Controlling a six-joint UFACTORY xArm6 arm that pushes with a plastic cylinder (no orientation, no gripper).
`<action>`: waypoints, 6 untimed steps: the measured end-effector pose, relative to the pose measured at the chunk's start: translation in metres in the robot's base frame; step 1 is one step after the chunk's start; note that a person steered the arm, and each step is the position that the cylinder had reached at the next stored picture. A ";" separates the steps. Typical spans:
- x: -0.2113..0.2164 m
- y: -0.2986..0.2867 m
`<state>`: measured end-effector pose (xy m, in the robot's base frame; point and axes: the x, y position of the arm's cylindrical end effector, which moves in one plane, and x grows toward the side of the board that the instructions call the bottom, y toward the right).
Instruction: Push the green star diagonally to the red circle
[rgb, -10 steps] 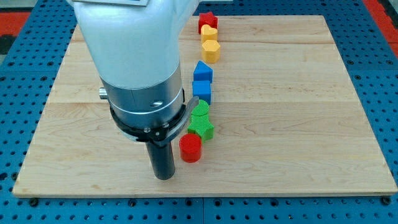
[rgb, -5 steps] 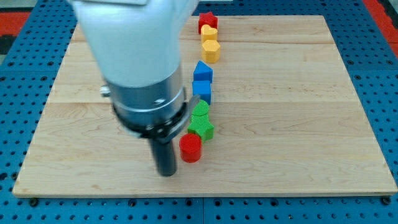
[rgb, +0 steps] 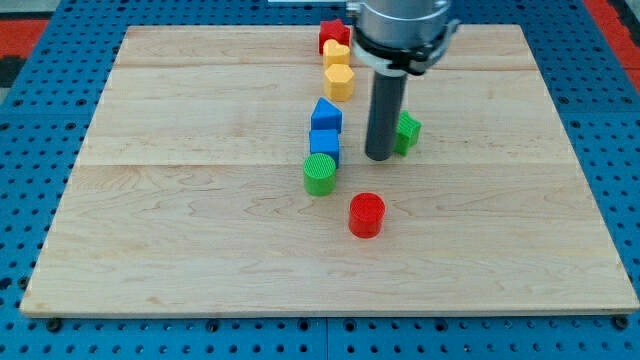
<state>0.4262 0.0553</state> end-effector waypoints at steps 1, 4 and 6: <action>-0.014 -0.008; 0.022 -0.035; 0.083 -0.100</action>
